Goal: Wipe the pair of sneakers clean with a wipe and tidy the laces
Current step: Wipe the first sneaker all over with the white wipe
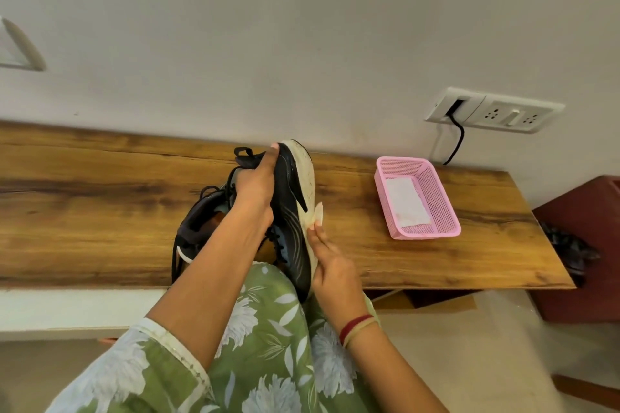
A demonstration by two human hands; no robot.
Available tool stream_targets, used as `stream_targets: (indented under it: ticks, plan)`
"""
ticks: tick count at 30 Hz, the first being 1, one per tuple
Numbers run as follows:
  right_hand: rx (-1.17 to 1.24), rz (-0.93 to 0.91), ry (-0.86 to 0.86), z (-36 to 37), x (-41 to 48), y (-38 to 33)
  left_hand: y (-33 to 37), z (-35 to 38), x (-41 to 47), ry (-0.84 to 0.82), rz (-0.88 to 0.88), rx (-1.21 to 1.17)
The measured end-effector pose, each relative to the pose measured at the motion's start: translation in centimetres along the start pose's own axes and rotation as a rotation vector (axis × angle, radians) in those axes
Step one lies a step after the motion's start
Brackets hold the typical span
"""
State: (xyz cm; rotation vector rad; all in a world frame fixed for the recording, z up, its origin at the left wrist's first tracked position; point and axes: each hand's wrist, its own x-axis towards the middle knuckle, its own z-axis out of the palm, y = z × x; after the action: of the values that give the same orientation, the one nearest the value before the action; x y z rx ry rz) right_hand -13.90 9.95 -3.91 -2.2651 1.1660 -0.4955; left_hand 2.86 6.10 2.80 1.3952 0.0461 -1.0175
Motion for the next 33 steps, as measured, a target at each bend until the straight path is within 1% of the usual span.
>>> stream_targets:
  ticks: [2,3,4,6,7,8,9,10,12,14,18,23,26,28,29,30,31,32,33]
  plan:
    - [0.043,0.02,-0.041,-1.1,-0.4,0.1,0.0,-0.1,-0.1,-0.011,-0.003,0.002]
    - [0.101,0.048,-0.035,-1.8,-0.2,-0.4,-0.1,0.0,-0.2,-0.017,-0.004,0.004]
    - [0.162,0.061,0.023,-2.6,0.2,-0.9,0.0,0.0,-0.3,-0.023,-0.005,0.003]
    - [0.245,0.035,0.235,-3.9,1.8,-2.5,0.0,0.1,-0.3,-0.024,-0.005,0.006]
    - [0.243,-0.002,0.331,-4.3,2.7,-3.1,0.0,0.1,-0.3,-0.018,-0.003,0.008]
    - [0.213,-0.047,0.393,-4.5,3.7,-3.6,0.0,0.1,-0.2,-0.011,0.001,0.008]
    - [0.158,-0.09,0.413,-4.4,4.5,-4.0,-0.1,0.1,-0.2,-0.009,0.005,0.007]
    - [0.086,-0.128,0.389,-4.0,5.2,-4.1,-0.1,0.2,-0.1,-0.011,0.009,0.004]
    - [-0.051,-0.166,0.277,-2.4,5.5,-3.4,-0.2,0.2,0.0,-0.023,0.016,0.002]
    - [-0.126,-0.204,0.226,-0.7,4.9,-2.0,-0.2,0.1,0.2,-0.019,0.015,0.002]
    - [-0.154,-0.221,0.141,0.0,2.7,-0.2,-0.2,-0.2,0.7,-0.021,0.012,0.04]
    - [-0.182,-0.172,-0.046,-0.9,0.9,1.1,-0.3,-0.2,0.4,-0.025,0.03,0.048]
    - [-0.288,-0.204,-0.049,-1.3,0.3,1.0,-0.3,-0.1,0.0,-0.031,0.035,0.041]
    - [-0.29,-0.23,-0.018,-1.3,-0.2,1.2,-0.3,-0.2,-0.1,-0.04,0.041,0.053]
    - [-0.225,-0.192,-0.04,-1.7,-0.3,1.2,-0.3,-0.2,0.0,-0.044,0.047,0.065]
    - [-0.119,-0.088,-0.064,-2.5,-0.3,0.9,-0.3,-0.2,-0.1,-0.048,0.052,0.077]
    - [0.054,0.077,-0.103,-3.4,-0.2,0.8,-0.3,-0.2,-0.1,-0.049,0.055,0.085]
    - [0.322,0.269,-0.148,-4.4,0.2,0.6,-0.3,-0.2,-0.1,-0.05,0.056,0.089]
    - [0.631,0.451,-0.149,-5.4,0.7,0.5,-0.3,-0.2,-0.1,-0.05,0.055,0.089]
